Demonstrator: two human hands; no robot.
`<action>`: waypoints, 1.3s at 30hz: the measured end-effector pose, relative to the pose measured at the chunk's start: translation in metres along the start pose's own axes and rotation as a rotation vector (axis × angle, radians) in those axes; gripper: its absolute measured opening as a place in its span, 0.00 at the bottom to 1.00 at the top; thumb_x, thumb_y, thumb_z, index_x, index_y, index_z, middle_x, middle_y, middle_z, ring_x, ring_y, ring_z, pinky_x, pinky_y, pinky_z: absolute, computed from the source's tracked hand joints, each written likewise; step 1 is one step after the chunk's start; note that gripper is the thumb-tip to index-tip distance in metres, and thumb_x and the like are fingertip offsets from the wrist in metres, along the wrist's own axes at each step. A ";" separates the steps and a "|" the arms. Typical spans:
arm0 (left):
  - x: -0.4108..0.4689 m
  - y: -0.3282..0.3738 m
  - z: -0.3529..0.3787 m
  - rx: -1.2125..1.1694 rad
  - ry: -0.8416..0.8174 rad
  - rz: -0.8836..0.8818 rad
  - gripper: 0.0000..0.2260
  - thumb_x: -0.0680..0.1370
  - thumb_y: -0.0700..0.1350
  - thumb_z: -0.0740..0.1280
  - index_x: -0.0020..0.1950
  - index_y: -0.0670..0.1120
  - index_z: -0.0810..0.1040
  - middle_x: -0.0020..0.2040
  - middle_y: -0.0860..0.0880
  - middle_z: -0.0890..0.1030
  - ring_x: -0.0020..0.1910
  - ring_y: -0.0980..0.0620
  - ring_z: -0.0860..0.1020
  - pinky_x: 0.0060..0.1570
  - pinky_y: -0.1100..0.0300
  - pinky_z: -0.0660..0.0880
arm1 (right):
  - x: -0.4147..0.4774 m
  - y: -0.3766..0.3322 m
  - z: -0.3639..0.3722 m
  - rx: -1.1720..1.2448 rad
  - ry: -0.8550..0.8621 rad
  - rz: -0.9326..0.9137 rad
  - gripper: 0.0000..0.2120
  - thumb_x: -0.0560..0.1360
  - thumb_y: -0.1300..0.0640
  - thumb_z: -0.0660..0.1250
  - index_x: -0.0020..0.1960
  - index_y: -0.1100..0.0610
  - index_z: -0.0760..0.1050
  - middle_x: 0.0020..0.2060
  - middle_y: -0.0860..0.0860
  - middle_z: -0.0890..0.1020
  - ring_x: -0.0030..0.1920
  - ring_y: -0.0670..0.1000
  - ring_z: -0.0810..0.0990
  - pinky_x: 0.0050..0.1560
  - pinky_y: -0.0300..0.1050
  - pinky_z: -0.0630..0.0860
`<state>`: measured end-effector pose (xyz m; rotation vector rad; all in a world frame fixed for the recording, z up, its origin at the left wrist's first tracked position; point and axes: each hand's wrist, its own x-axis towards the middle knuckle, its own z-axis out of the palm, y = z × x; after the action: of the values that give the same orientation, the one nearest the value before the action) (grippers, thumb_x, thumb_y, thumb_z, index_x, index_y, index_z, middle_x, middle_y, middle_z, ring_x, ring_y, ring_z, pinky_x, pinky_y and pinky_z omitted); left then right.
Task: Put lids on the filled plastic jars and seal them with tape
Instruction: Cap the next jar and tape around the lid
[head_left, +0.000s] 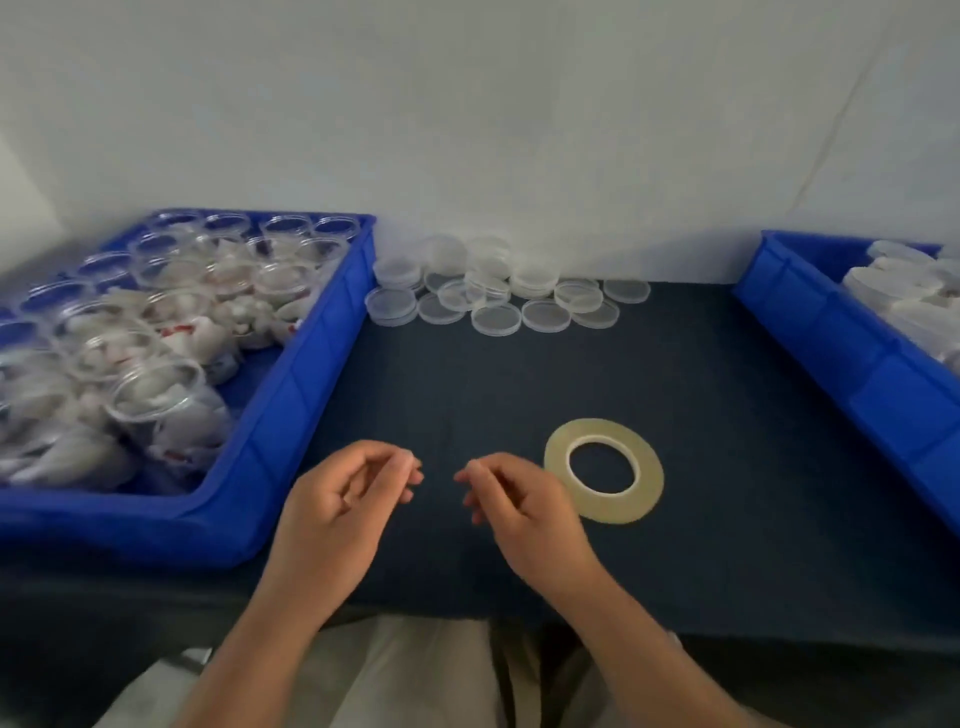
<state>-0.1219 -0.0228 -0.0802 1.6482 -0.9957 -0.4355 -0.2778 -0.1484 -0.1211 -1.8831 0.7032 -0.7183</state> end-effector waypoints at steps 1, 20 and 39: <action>0.001 0.003 -0.010 -0.040 0.003 -0.015 0.09 0.78 0.64 0.70 0.49 0.61 0.85 0.47 0.53 0.87 0.45 0.55 0.85 0.48 0.64 0.82 | -0.006 0.006 0.012 -0.058 -0.016 -0.040 0.11 0.85 0.48 0.64 0.50 0.49 0.84 0.39 0.44 0.83 0.42 0.48 0.84 0.41 0.36 0.77; 0.197 -0.022 -0.136 1.226 0.016 -0.284 0.22 0.79 0.54 0.73 0.71 0.49 0.76 0.66 0.42 0.78 0.62 0.39 0.79 0.55 0.46 0.78 | -0.007 0.024 0.020 -0.108 -0.052 0.015 0.12 0.83 0.53 0.67 0.42 0.45 0.83 0.33 0.47 0.81 0.35 0.47 0.81 0.37 0.35 0.74; 0.114 0.051 -0.165 1.209 0.238 0.097 0.34 0.68 0.58 0.79 0.73 0.59 0.75 0.66 0.46 0.73 0.66 0.38 0.71 0.62 0.39 0.73 | -0.008 0.021 0.020 -0.130 -0.025 -0.003 0.11 0.80 0.42 0.64 0.45 0.42 0.82 0.36 0.41 0.82 0.40 0.45 0.83 0.39 0.33 0.75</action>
<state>0.0432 -0.0131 0.0445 2.5912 -1.2269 0.5625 -0.2716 -0.1388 -0.1494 -2.0085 0.7469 -0.6633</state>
